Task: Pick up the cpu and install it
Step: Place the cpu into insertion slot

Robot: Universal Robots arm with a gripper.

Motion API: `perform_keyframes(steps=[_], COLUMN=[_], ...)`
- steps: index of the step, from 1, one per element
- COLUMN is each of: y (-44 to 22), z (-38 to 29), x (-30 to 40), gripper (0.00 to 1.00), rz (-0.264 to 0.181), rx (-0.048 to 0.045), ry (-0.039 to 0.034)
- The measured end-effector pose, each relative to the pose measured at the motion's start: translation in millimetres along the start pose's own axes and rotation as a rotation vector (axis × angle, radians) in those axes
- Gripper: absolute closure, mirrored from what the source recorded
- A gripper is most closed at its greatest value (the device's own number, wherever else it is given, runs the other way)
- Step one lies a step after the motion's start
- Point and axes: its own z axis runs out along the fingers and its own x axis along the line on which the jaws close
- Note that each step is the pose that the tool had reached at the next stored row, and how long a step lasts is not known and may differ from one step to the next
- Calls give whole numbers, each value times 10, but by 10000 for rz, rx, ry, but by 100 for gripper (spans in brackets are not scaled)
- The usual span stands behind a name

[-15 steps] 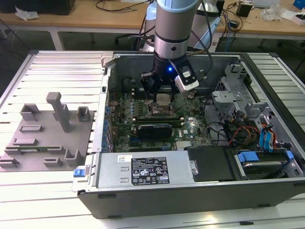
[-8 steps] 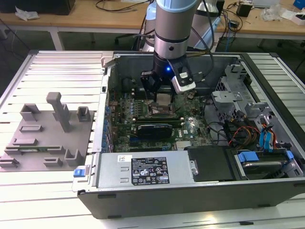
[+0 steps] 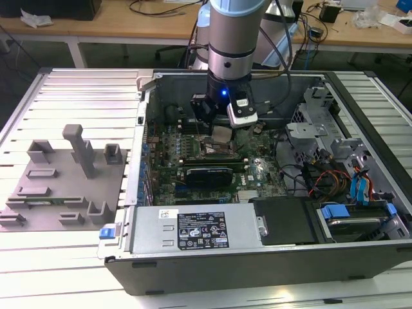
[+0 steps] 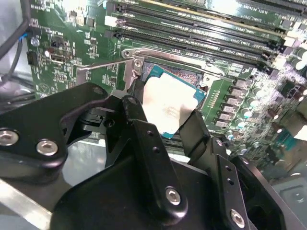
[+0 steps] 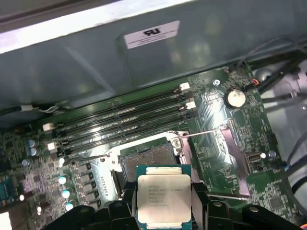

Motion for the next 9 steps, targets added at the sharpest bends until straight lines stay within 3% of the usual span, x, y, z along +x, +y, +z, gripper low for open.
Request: perform_keyframes(steps=[9], y=[0], z=[1], x=[0], gripper=[46], rz=[1215], rx=[17], ry=[-101])
